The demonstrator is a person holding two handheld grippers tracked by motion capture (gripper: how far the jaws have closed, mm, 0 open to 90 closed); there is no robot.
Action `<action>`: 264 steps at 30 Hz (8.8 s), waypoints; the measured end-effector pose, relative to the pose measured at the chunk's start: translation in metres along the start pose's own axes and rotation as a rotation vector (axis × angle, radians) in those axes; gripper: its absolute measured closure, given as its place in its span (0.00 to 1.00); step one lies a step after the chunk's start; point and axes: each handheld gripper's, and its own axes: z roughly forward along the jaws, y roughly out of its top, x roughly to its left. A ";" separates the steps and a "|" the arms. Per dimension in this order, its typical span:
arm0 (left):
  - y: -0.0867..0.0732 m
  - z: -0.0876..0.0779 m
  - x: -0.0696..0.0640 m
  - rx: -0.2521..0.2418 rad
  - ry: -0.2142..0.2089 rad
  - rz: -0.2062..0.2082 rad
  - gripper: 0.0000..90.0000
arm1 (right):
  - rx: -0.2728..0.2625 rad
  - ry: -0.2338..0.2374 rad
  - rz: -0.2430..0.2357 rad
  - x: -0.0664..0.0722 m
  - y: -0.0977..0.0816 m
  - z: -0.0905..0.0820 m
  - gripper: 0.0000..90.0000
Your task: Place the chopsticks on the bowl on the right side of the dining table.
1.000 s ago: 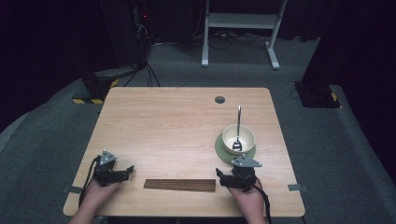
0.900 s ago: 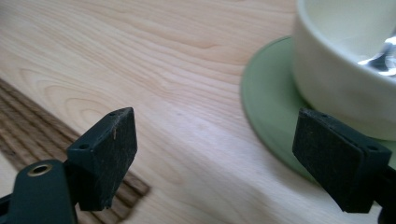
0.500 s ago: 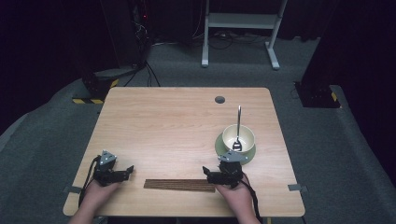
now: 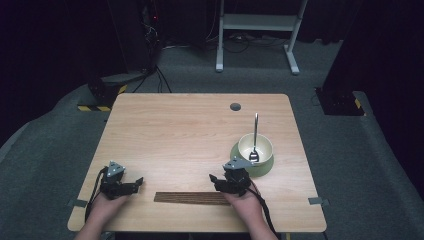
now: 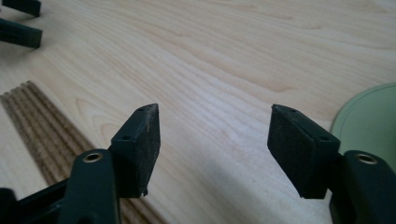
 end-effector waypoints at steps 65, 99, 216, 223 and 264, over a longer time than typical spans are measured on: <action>0.000 0.000 0.001 -0.001 -0.009 0.003 0.14 | 0.140 0.109 -0.177 0.018 -0.023 0.009 0.91; 0.000 0.000 0.002 -0.001 -0.014 0.008 0.14 | 0.138 0.028 -0.139 -0.010 -0.021 0.012 0.90; 0.000 0.000 0.002 -0.005 -0.017 0.007 0.15 | -0.128 -0.206 0.105 -0.111 -0.023 -0.089 0.94; 0.000 -0.001 0.002 -0.004 -0.017 0.008 0.16 | -0.134 -0.202 0.105 -0.108 -0.021 -0.087 0.94; -0.001 -0.001 0.002 -0.005 -0.012 0.006 0.16 | -0.158 -0.196 0.104 -0.102 -0.011 -0.085 0.79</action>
